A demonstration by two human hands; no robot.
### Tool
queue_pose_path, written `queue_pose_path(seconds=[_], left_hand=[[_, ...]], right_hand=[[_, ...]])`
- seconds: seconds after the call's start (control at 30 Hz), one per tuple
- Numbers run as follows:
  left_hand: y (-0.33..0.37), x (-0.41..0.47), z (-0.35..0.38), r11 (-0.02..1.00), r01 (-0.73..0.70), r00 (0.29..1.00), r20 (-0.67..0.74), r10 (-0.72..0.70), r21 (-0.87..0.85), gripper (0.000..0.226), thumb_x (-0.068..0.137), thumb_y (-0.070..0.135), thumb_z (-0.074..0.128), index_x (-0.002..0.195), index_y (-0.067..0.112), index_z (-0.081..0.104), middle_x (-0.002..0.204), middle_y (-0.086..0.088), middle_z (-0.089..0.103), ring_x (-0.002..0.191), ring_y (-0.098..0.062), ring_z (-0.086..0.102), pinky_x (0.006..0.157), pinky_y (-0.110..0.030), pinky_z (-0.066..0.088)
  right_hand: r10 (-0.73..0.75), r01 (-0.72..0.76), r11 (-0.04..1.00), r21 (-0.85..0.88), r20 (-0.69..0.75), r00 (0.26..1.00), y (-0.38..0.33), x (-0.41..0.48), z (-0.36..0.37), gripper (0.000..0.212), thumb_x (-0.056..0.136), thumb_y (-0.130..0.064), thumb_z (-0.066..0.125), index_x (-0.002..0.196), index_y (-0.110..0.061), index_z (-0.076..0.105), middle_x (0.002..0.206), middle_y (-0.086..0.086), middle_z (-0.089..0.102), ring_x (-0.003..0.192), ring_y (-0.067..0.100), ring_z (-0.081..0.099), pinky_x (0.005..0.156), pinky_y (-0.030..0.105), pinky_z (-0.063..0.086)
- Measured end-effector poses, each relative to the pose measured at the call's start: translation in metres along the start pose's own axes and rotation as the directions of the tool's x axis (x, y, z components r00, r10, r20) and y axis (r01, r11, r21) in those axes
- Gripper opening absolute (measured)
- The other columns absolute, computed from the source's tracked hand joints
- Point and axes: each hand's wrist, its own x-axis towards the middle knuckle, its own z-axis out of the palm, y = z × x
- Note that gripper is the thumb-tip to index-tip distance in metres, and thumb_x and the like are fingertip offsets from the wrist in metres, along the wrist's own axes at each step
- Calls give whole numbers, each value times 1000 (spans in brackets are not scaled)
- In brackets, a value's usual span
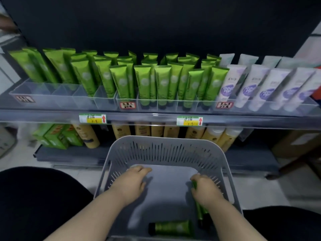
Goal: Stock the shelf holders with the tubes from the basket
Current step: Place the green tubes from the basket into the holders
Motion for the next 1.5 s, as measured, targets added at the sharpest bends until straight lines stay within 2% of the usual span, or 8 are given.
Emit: queue_pose_path(seconds=[0.2,0.47,0.63,0.77,1.13,1.23,1.37,1.5], left_hand=[[6,14,39,999,15,977,213,-25,52,50,93,23,45,141,29,33,139,-1,39,127,-24,41,101,-35,39],[10,16,92,1000,1,836,549,0,0,43,92,35,52,130,14,47,137,-8,44,122,-25,46,102,-31,37],[11,24,102,1000,21,786,618,-12,-7,46,83,51,56,120,24,54,127,-3,54,110,-23,55,93,-30,45],[15,28,109,995,-69,723,691,5,66,47,70,63,55,107,34,55,114,0,60,97,-25,60,83,-34,50],[30,32,111,964,-127,714,696,-74,233,48,78,48,56,104,8,63,104,-14,65,89,-35,63,81,-37,53],[22,30,105,975,-69,690,716,-105,210,43,79,46,57,103,10,62,103,-12,66,88,-32,63,81,-37,53],[5,29,88,984,176,742,652,-158,38,29,84,34,55,111,23,56,110,-6,62,96,-25,60,82,-31,49],[-5,34,57,881,405,794,572,-206,-244,25,93,25,51,115,13,54,102,-11,60,83,-23,61,67,-28,52]], right_hand=[[61,-60,998,-16,61,996,6,22,19,26,92,-17,46,116,-8,52,121,15,56,112,31,52,91,33,44],[212,-213,977,-8,129,969,20,47,36,43,89,-12,52,130,-3,43,138,16,45,128,29,43,102,29,38],[208,-205,978,-37,139,968,24,59,46,35,98,-14,36,130,-5,47,134,15,49,123,28,48,94,29,39],[258,-271,961,52,176,950,21,59,49,35,95,-18,43,128,-5,49,133,16,50,122,30,49,99,33,39],[197,-243,926,289,179,964,17,56,55,31,83,-13,54,113,-8,52,115,16,60,105,31,58,86,31,47],[162,-197,896,397,122,979,12,54,52,34,83,-14,55,116,-10,47,108,14,60,98,30,57,83,31,48],[119,-122,905,408,34,992,3,49,43,21,87,-20,54,106,-13,49,97,13,60,91,32,58,76,32,47],[64,-49,915,400,-23,998,-5,41,33,18,88,-20,53,106,-16,49,93,12,63,86,31,59,72,33,48]])
